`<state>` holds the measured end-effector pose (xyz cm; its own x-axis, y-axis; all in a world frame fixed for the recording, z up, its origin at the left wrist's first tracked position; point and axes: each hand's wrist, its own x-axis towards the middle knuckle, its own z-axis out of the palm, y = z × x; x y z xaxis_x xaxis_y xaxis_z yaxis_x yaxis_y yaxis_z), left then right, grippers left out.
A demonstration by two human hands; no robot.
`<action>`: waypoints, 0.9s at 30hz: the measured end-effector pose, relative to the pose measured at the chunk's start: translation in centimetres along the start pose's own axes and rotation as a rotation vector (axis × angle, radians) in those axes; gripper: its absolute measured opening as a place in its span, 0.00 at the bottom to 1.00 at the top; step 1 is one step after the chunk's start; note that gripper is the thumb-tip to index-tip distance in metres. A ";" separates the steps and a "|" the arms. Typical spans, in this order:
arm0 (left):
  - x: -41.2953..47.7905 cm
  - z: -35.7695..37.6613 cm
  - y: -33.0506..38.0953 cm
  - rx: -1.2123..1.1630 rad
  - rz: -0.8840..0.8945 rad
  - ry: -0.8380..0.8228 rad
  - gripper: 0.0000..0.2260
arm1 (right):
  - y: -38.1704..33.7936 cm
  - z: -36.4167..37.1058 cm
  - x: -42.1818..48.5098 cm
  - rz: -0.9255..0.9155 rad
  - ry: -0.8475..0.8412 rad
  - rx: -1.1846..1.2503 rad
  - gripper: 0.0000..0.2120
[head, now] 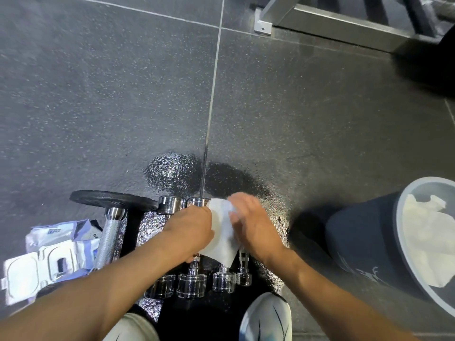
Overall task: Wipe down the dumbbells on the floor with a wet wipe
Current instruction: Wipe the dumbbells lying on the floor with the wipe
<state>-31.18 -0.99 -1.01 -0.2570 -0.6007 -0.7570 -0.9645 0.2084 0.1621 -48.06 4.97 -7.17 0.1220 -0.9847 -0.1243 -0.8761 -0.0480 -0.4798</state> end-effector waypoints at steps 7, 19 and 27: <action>-1.3 -0.1 0.0 0.066 -0.015 -0.113 0.18 | 0.0 3.1 -4.1 -0.239 -0.129 -0.128 0.28; -1.6 1.0 -0.1 -0.006 0.117 -0.054 0.09 | -0.4 1.9 -4.7 -0.174 -0.046 -0.140 0.08; -0.9 3.9 0.4 -0.270 0.298 0.121 0.06 | -0.2 2.6 -3.9 -0.067 0.042 0.047 0.11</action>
<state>-31.15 2.58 -2.74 -0.5169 -0.6347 -0.5744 -0.8240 0.1870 0.5349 -47.15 9.28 -8.79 0.1588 -0.9858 -0.0549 -0.8439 -0.1067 -0.5257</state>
